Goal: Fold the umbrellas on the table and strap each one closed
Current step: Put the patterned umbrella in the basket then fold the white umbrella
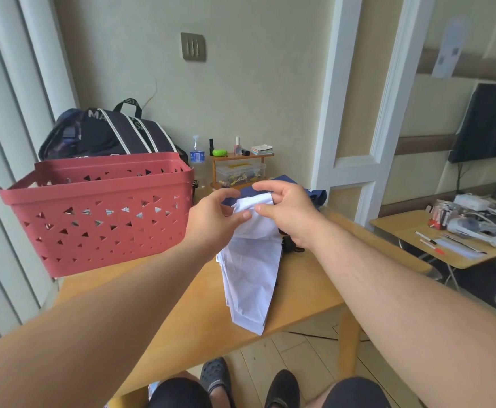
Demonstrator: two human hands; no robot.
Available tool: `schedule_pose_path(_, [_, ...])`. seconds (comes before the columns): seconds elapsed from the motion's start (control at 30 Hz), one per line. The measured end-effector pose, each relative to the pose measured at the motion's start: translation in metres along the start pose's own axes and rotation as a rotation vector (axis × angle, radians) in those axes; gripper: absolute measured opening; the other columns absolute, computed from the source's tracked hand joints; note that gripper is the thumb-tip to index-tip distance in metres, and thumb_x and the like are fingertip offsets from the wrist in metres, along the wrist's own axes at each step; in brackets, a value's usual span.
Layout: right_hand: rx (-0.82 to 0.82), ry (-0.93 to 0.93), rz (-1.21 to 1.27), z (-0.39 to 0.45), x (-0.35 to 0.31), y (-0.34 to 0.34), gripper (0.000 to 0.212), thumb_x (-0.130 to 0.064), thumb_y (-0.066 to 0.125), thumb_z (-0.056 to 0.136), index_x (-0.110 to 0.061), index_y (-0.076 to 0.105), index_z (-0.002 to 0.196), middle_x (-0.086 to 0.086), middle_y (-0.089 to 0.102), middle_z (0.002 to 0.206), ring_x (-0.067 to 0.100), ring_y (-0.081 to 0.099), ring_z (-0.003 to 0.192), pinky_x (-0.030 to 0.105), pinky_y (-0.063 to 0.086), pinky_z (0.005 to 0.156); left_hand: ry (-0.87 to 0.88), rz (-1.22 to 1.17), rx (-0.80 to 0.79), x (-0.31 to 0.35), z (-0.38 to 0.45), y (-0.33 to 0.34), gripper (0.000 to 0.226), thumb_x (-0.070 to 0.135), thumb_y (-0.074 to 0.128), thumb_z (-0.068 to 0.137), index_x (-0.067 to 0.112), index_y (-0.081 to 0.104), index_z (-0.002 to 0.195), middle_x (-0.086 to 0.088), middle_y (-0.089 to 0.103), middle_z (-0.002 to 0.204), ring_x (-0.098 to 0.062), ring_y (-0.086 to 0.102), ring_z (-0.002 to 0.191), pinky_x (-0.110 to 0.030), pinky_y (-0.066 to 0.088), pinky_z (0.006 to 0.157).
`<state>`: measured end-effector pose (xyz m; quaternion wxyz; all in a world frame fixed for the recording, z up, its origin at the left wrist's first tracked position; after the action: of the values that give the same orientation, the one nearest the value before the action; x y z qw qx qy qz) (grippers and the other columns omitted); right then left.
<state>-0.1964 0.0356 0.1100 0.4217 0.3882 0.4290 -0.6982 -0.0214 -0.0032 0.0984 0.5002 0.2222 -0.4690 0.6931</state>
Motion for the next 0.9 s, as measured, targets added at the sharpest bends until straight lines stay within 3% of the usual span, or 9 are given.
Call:
schedule_pose_path(0.13, [-0.055,0.064,0.106,0.000,0.011,0.008,0.048,0.003,0.068,0.095,-0.032,0.070,0.127,0.002,0.072,0.127,0.011,0.061,0.126,0.019,0.045,0.088,0.034,0.027,-0.097,0.007,-0.003,0.010,0.049,0.037,0.065,0.100,0.047,0.051,0.146,0.011,0.070,0.106,-0.011,0.065,0.108,-0.033,0.053,0.092])
schedule_pose_path(0.2, [-0.087,0.078,0.126,0.000,0.012,0.013,0.052,0.003,0.066,0.096,-0.031,0.067,0.135,0.003,0.070,0.130,0.005,0.057,0.127,0.016,0.041,0.089,0.054,0.062,-0.206,0.012,-0.007,0.020,0.059,0.036,0.057,0.104,0.055,0.033,0.154,0.006,0.068,0.098,-0.014,0.064,0.094,-0.033,0.053,0.078])
schedule_pose_path(0.27, [-0.025,0.082,0.157,0.003,0.012,0.007,0.048,0.002,0.067,0.096,-0.029,0.068,0.133,0.001,0.070,0.121,0.004,0.061,0.118,0.015,0.043,0.085,0.035,0.027,-0.219,0.011,-0.007,0.021,0.069,0.034,0.062,0.102,0.055,0.026,0.157,0.005,0.067,0.108,-0.012,0.064,0.101,-0.032,0.053,0.082])
schedule_pose_path(0.33, [0.044,0.105,0.208,0.006,0.016,0.000,0.043,0.000,0.068,0.095,-0.030,0.072,0.126,0.004,0.071,0.116,0.013,0.065,0.112,0.023,0.047,0.088,0.028,-0.018,-0.142,0.007,-0.004,0.010,0.072,0.037,0.071,0.096,0.050,0.032,0.156,0.014,0.064,0.120,0.000,0.064,0.103,-0.029,0.052,0.087])
schedule_pose_path(0.43, [0.062,0.145,0.258,0.007,0.022,0.001,0.042,0.001,0.066,0.095,-0.034,0.073,0.118,0.009,0.071,0.119,0.020,0.065,0.116,0.031,0.051,0.093,0.045,-0.026,-0.014,0.006,-0.001,-0.005,0.068,0.038,0.082,0.087,0.044,0.049,0.146,0.019,0.069,0.108,0.004,0.066,0.097,-0.026,0.055,0.084])
schedule_pose_path(0.57, [0.091,0.161,0.287,0.008,0.024,0.005,0.047,0.004,0.066,0.092,-0.036,0.074,0.113,0.008,0.070,0.120,0.022,0.063,0.118,0.041,0.053,0.103,0.057,0.018,-0.080,0.012,-0.006,0.002,0.061,0.036,0.080,0.089,0.045,0.052,0.141,0.016,0.069,0.097,-0.001,0.065,0.096,-0.028,0.055,0.079])
schedule_pose_path(0.67, [0.097,0.144,0.270,0.007,0.021,0.006,0.044,0.001,0.071,0.091,-0.034,0.073,0.117,0.007,0.071,0.120,0.019,0.064,0.118,0.033,0.052,0.095,0.050,0.057,-0.118,0.009,-0.008,0.004,0.062,0.035,0.076,0.092,0.047,0.048,0.146,0.017,0.070,0.095,-0.002,0.066,0.096,-0.028,0.054,0.076])
schedule_pose_path(0.73, [0.075,0.125,0.249,0.006,0.019,0.008,0.038,-0.008,0.076,0.089,-0.034,0.074,0.116,0.006,0.072,0.120,0.019,0.063,0.120,0.030,0.050,0.091,0.008,-0.048,-0.098,0.006,-0.005,0.002,0.062,0.036,0.076,0.093,0.047,0.048,0.147,0.018,0.072,0.097,-0.001,0.066,0.098,-0.026,0.053,0.076])
schedule_pose_path(0.9, [0.076,0.078,0.162,0.005,0.015,0.010,0.034,-0.019,0.087,0.079,-0.038,0.074,0.105,0.002,0.072,0.121,0.022,0.063,0.122,0.039,0.053,0.102,-0.226,-0.468,-0.048,-0.015,0.003,0.003,0.063,0.023,0.081,0.091,0.031,0.053,0.147,0.009,0.075,0.079,-0.028,0.072,0.107,-0.050,0.059,0.097])
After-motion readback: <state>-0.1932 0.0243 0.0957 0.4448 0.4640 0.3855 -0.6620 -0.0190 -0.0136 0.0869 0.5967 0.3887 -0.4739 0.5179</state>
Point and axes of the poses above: each hand's wrist, its own z-axis towards the middle knuckle, its own y-axis out of the palm, x = y × z, the point moved 9 cm from there along z, towards the middle knuckle
